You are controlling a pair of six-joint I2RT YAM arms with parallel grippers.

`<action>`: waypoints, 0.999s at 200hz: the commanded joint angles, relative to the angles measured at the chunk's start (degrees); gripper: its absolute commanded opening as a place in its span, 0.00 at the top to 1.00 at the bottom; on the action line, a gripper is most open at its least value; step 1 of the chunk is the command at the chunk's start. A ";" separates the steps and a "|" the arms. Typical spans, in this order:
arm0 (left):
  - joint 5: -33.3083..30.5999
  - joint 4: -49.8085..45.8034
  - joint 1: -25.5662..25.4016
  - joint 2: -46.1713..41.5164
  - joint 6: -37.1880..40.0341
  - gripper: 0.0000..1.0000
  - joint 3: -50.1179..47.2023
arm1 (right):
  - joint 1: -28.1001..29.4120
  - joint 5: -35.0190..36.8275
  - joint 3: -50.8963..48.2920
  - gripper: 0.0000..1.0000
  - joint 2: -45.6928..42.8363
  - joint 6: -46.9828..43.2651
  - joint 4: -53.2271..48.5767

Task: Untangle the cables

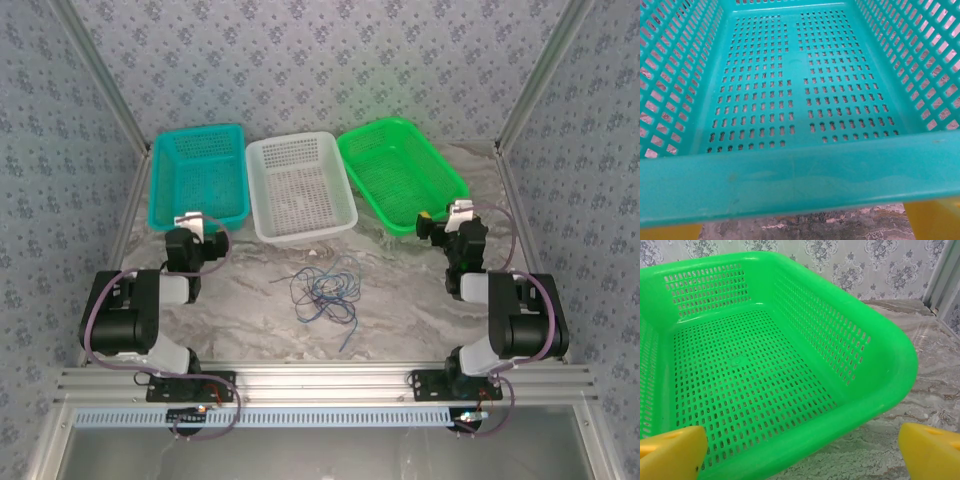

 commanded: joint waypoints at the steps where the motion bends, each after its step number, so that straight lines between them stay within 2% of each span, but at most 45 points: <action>1: -0.16 1.46 0.52 0.21 -0.43 0.01 1.55 | -0.40 1.12 -0.59 0.00 1.64 -1.36 -5.99; 200: 0.02 1.37 0.64 0.31 -0.50 0.01 1.65 | -0.40 1.07 -0.45 0.00 1.60 -1.35 -6.06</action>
